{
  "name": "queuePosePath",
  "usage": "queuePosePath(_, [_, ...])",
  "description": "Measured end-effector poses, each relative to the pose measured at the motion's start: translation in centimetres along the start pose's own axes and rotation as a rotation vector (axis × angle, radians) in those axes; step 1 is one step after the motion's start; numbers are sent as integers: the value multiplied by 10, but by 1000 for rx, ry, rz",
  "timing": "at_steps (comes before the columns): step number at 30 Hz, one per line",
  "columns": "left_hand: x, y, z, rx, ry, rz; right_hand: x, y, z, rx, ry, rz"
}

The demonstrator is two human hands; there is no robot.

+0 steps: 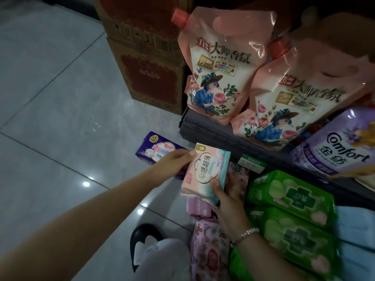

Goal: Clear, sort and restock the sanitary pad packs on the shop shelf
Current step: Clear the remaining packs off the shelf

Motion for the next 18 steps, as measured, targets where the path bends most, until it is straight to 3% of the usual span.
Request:
queuePosePath(2, [15, 18, 6, 48, -4, -113, 6, 2, -8, -77, -18, -10])
queuePosePath(8, [62, 37, 32, 93, 36, -112, 37, -14, -67, -91, -112, -43])
queuePosePath(13, [128, 74, 79, -120, 80, -285, 74, -59, -131, -105, -195, 1])
queuePosePath(18, [189, 149, 131, -355, 142, -437, 126, -126, -189, -91, -225, -152])
Point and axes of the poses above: each hand's wrist, its own x-axis away from the middle knuckle, its own y-axis out of the palm, z = x × y, the point moved 6 cm from there along -x, towards the middle knuckle, and after that the axes turned 13 degrees about -y, right-handed, at the moved point
